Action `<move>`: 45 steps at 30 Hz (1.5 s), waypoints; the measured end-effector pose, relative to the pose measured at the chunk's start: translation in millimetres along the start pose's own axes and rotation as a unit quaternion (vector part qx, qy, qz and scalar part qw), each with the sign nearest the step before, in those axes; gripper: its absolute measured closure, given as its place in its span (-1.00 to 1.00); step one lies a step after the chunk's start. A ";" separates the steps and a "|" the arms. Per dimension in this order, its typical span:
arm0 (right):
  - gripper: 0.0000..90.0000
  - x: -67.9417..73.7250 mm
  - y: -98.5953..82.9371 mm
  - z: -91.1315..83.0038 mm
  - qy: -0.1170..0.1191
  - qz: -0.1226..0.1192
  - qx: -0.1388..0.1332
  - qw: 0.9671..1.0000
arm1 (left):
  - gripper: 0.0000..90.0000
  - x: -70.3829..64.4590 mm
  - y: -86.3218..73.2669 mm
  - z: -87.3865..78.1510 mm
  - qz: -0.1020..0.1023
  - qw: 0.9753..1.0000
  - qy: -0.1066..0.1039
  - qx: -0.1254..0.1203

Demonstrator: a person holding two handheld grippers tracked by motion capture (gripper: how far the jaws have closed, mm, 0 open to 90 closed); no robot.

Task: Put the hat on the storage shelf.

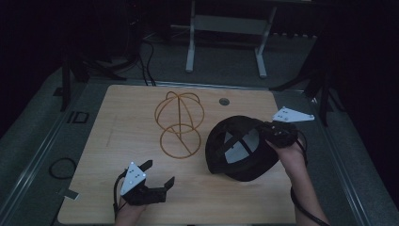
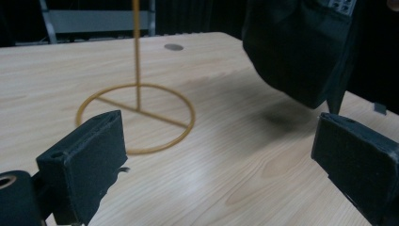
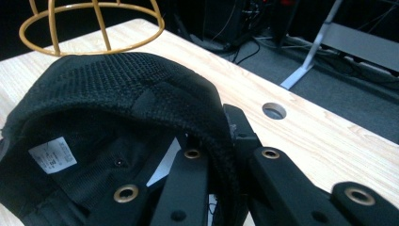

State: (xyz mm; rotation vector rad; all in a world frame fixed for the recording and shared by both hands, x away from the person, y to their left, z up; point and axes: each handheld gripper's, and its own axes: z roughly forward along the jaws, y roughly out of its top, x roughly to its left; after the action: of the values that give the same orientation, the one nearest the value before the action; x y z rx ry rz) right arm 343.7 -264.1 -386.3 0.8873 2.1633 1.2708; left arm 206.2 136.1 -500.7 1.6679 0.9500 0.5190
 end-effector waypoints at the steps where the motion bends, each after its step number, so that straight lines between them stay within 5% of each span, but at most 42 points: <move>1: 0.95 0.1 0.1 -1.3 -0.002 0.001 -0.002 1.000 | -0.91 -5.1 2.7 3.6 0.006 1.000 -0.006 -0.001; 6: 0.95 1.7 2.2 -10.3 -0.003 -0.008 -0.026 1.000 | -0.91 -24.0 10.1 24.5 0.026 0.999 -0.028 0.004; 19: 0.95 5.3 8.4 -20.3 0.011 0.001 -0.054 0.998 | -0.87 -60.8 25.6 70.8 0.002 0.996 -0.084 0.003; 29: 0.95 11.4 8.5 -23.3 0.022 -0.005 -0.063 0.998 | -0.66 -65.0 46.5 96.1 -0.001 0.999 -0.049 -0.003; 32: 0.95 12.7 8.1 -25.5 0.027 -0.006 -0.062 0.998 | -0.51 -62.7 51.3 97.3 -0.006 0.999 -0.033 -0.007; 38: 0.95 16.8 6.2 -28.1 0.036 -0.009 -0.066 0.997 | 0.29 -55.3 53.4 98.1 -0.020 0.999 -0.027 -0.016; 45: 0.95 26.7 -1.0 -25.2 0.041 -0.019 -0.050 0.998 | 0.93 -45.6 57.7 93.9 -0.029 0.999 0.013 -0.026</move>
State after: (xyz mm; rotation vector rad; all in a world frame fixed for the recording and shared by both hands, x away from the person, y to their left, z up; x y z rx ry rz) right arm 308.3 -259.5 -377.7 0.7621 2.1460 1.4058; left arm 268.3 39.1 -469.5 1.5855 0.9933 0.5238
